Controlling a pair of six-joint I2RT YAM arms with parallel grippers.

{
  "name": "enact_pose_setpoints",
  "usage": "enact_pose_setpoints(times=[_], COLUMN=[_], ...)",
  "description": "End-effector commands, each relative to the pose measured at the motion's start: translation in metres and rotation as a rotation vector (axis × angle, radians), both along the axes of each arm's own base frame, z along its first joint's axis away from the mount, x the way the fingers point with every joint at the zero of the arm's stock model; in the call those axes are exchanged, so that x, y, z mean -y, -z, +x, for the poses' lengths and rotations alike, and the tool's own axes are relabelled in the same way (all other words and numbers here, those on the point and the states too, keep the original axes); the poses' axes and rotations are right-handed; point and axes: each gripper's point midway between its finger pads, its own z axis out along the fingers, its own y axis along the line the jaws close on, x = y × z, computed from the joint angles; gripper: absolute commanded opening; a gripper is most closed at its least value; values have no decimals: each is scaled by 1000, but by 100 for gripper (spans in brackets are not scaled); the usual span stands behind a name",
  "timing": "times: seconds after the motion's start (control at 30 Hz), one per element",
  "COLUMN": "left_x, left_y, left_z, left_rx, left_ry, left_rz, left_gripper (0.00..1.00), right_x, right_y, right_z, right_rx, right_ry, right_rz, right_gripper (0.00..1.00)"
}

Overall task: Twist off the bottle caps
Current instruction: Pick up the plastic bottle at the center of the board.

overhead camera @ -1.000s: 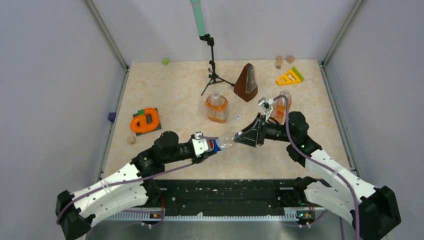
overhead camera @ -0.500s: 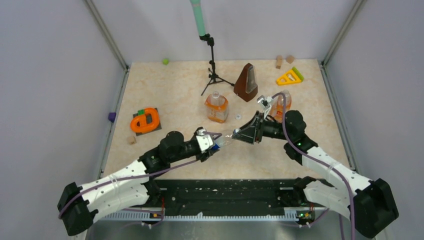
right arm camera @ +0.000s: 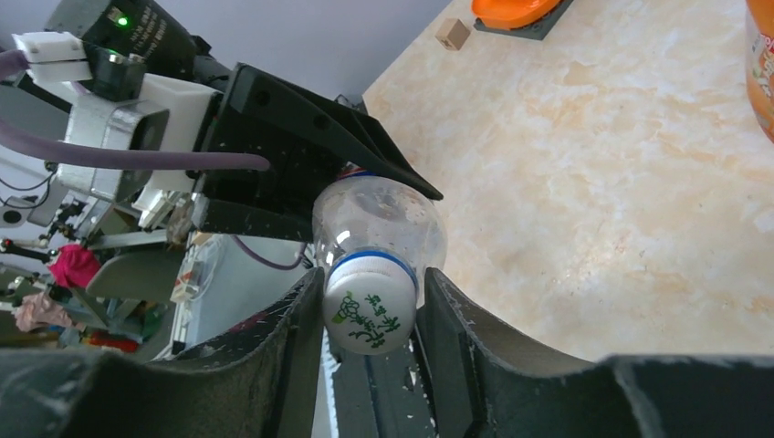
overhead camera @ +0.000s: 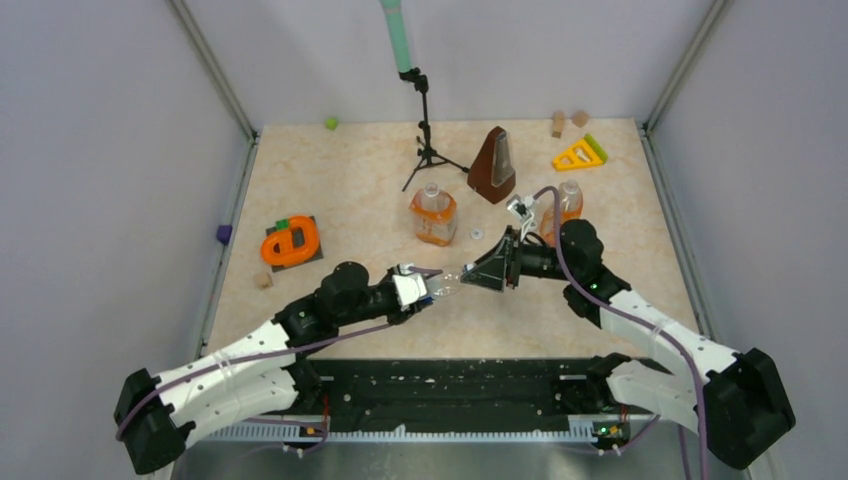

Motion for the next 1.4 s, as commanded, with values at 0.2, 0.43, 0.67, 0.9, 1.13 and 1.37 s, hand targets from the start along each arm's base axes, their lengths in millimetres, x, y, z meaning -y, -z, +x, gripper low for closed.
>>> enact_pose_setpoints(times=[0.2, 0.43, 0.67, 0.9, 1.13, 1.37], left_x=[-80, -82, -82, -84, -80, -76], left_y=[-22, -14, -12, -15, -16, -18], left_z=[50, 48, 48, 50, 50, 49], left_rx=[196, 233, 244, 251, 255, 254], left_ry=[-400, -355, -358, -382, -378, -367], left_rz=[239, 323, 337, 317, 297, 280], left_gripper=[0, 0, 0, 0, 0, 0], right_x=[-3, -6, -3, -1, -2, -2], right_y=[-17, -24, -28, -9, 1, 4], right_z=[4, -1, -7, -9, -11, -10], right_rx=[29, 27, 51, 34, 22, 23], right_ry=[14, -27, -32, -51, -78, -75], right_rz=[12, 48, 66, -5, -26, -35], right_gripper=[46, 48, 53, 52, 43, 40])
